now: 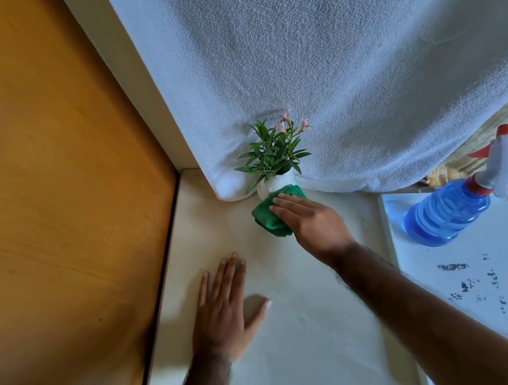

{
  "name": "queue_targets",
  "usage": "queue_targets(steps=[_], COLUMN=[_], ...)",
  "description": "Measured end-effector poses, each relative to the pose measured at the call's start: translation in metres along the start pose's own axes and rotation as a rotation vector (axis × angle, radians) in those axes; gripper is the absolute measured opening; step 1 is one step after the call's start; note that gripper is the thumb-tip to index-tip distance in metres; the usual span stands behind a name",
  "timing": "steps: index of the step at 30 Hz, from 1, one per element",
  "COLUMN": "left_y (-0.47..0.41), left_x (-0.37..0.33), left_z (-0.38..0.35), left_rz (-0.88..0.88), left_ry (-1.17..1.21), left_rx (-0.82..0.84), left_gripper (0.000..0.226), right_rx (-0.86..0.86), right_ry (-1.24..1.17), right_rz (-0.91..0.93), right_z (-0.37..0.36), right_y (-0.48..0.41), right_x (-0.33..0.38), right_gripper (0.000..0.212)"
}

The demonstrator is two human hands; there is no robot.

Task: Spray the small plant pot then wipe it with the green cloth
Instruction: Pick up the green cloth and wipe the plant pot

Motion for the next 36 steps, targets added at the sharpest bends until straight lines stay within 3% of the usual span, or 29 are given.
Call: queue_targets(steps=[6,12,20,28,36], left_y=[0.001,0.000,0.000,0.000,0.001], left_x=[0.000,-0.001,0.000,0.000,-0.001], left_z=[0.000,0.001,-0.001,0.001,0.002], left_rz=[-0.001,-0.025,0.002,-0.014,-0.001], left_ry=[0.005,0.017,0.001,0.016,0.012], left_rx=[-0.009,-0.042,-0.011,-0.032,-0.015], left_gripper=[0.094,0.089,0.093,0.091,0.093], right_rx=[-0.009,0.148,-0.065,0.036,-0.062], right_ry=[0.019,0.000,-0.002,-0.008,0.016], right_rz=[0.021,-0.055,0.045,-0.003,0.030], right_z=[0.008,-0.009,0.019,-0.007,0.015], right_y=[-0.015,0.012,-0.015,0.010,-0.009], right_x=[-0.003,-0.009,0.001,-0.011,-0.016], right_gripper=[0.042,0.051,0.040,0.043,0.039])
Point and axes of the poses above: each hand's wrist, its own y-axis away from the middle knuckle, its own z-axis out of the back of the hand, x = y × z, the point moved 7 cm from there along -y, towards the middle knuckle, and after that the axes turned 14 degrees about y, right-handed, at the moved point
